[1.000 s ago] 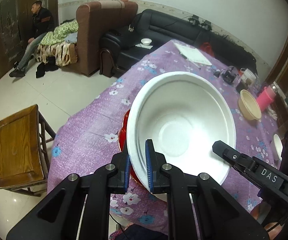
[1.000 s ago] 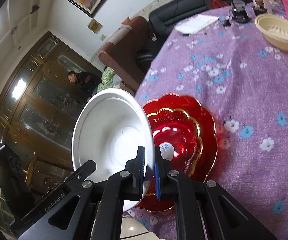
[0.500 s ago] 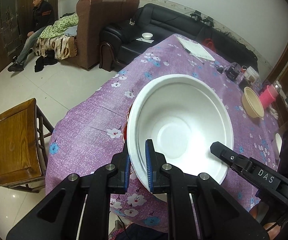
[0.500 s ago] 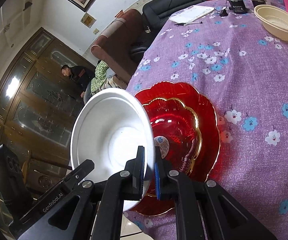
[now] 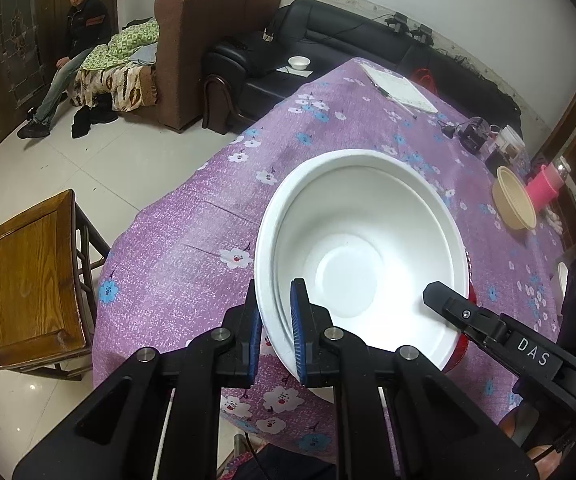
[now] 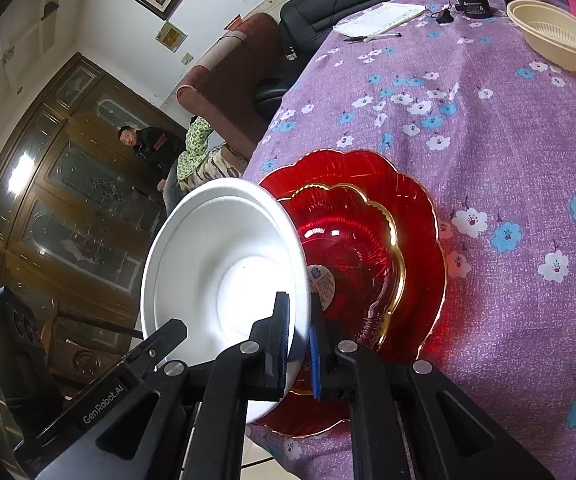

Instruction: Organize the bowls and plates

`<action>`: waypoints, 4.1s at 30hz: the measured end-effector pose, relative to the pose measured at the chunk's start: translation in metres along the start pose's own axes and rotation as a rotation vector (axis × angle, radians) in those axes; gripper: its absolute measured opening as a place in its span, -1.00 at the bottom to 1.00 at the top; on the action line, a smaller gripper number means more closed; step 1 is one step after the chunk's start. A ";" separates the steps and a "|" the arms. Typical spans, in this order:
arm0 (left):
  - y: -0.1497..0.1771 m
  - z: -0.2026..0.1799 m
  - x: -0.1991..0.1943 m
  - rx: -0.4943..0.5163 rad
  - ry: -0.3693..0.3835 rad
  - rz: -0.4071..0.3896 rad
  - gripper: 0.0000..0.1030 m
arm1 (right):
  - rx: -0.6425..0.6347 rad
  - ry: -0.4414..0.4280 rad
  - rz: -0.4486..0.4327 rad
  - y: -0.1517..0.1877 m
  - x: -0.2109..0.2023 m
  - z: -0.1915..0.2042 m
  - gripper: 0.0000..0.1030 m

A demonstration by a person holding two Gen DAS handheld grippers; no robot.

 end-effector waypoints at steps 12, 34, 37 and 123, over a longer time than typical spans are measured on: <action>-0.004 0.009 0.002 -0.013 -0.026 0.010 -0.52 | -0.005 0.027 0.013 0.002 0.012 -0.012 -0.85; -0.029 0.045 -0.026 -0.037 -0.126 -0.089 -0.10 | -0.123 0.123 -0.028 -0.007 0.005 -0.012 0.01; -0.032 0.053 -0.028 -0.067 -0.130 -0.088 -0.10 | -0.111 0.099 -0.021 -0.007 -0.002 -0.015 0.01; 0.067 -0.562 0.082 0.427 0.408 0.278 -0.12 | 0.556 0.171 -0.573 -0.168 -0.297 -0.487 0.19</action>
Point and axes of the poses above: each gripper's, at about its wrist camera, not at the fingertips, and x roughly the way its jaws point, z to its left, y to its underside, the point moved 10 cm from there along x, roughly the way its jaws point, and after that the axes turned 7 degrees about -z, right-handed, at the moved point
